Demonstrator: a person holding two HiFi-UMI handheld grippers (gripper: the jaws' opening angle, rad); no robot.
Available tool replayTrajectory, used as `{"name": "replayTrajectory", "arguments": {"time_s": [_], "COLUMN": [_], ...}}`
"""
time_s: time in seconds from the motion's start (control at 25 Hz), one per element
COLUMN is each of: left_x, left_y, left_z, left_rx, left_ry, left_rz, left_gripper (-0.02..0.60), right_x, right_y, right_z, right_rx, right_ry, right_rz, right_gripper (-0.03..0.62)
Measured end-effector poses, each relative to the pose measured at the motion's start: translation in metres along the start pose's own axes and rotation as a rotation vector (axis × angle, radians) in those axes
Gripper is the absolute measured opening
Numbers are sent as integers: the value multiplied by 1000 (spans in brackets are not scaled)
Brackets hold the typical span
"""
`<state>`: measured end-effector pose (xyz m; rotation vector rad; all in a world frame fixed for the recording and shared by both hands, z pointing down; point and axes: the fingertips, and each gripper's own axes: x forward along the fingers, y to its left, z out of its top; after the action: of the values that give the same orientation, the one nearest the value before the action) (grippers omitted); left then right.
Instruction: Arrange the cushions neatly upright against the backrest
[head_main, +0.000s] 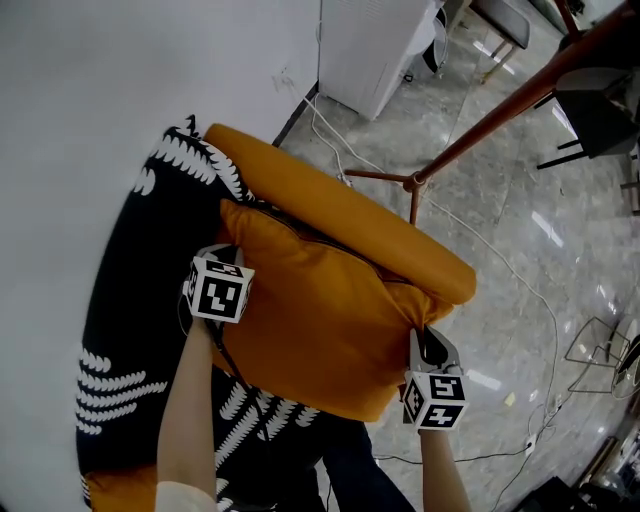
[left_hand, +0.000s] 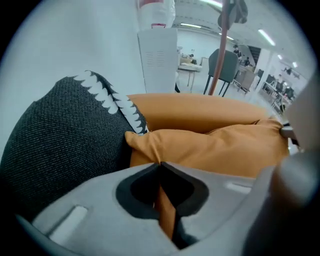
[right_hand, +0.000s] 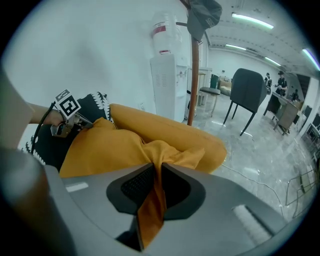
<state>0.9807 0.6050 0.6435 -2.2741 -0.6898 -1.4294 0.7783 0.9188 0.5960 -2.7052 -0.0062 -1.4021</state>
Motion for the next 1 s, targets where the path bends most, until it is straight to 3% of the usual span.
{"name": "replayTrajectory", "arguments": {"time_s": [0.44,0.68,1.0], "left_x": [-88,-155,-238], "left_y": [-6,2,29], "left_z": [-17,-50,-110], "left_rx": [-58,-157,-346], "left_ry": [-79,-106,-189], "left_rz": [24,79,138], "left_gripper": [6,6,5], "right_x": [-56,-91,-119], "right_y": [16,39,83], "right_z": [-7,5,65], "right_rx": [1,-64,-179], "right_ry": [7,-24,-156], "right_rz": [50,93,92], "right_gripper": [35,26,18]}}
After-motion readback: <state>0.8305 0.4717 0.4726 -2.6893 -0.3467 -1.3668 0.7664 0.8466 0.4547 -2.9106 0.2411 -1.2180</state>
